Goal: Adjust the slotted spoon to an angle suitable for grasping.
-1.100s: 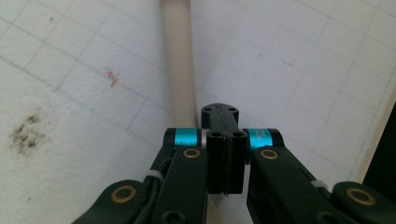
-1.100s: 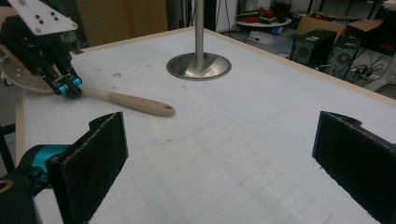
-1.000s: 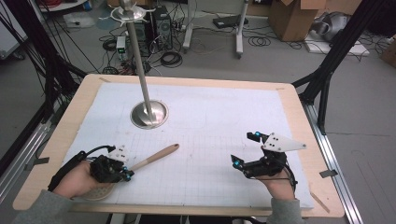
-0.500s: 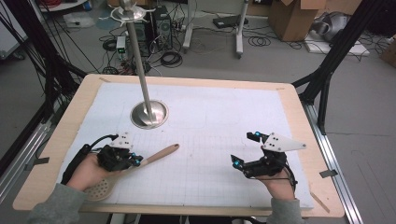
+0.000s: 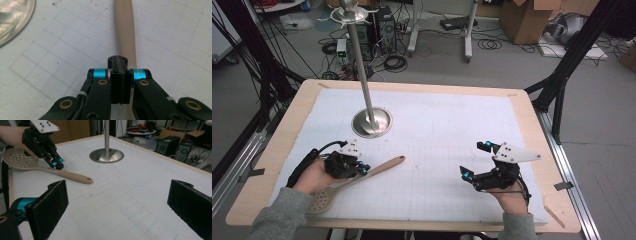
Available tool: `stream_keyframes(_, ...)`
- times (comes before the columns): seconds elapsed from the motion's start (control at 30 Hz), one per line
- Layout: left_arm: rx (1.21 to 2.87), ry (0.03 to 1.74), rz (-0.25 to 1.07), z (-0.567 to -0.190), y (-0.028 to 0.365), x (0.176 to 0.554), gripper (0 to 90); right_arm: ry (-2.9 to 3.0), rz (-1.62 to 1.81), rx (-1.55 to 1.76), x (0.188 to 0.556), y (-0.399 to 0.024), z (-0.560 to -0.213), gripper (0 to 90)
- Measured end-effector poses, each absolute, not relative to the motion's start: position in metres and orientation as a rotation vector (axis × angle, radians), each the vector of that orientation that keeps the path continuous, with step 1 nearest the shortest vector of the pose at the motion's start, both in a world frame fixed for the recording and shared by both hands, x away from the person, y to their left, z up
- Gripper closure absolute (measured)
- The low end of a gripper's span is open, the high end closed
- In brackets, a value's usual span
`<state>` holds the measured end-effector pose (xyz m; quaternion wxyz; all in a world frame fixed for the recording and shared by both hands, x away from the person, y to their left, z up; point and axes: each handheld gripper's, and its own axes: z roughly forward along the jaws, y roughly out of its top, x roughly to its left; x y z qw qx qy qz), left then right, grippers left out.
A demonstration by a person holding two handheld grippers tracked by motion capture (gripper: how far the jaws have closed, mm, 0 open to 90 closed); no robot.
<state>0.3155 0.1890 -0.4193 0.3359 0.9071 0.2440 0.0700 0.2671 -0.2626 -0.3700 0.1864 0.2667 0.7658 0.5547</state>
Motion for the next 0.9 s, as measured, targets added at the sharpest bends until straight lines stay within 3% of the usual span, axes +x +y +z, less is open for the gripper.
stream_keyframes(0.27,2.383,0.564,0.155,-0.419,0.185,0.311,89.3,2.151,1.564,0.751,0.268,-0.264,-0.37,2.3)
stream_keyframes(0.6,2.291,0.634,0.198,-0.406,0.2,0.303,81.9,2.148,1.568,0.751,0.268,-0.265,-0.37,2.3)
stream_keyframes(0.73,2.267,0.636,0.188,-0.399,0.209,0.298,69.8,2.15,1.567,0.745,0.268,-0.264,-0.37,2.3)
stream_keyframes(0.9,2.257,0.566,0.201,-0.393,0.215,0.289,43.8,2.151,1.569,0.749,0.268,-0.264,-0.37,2.3)
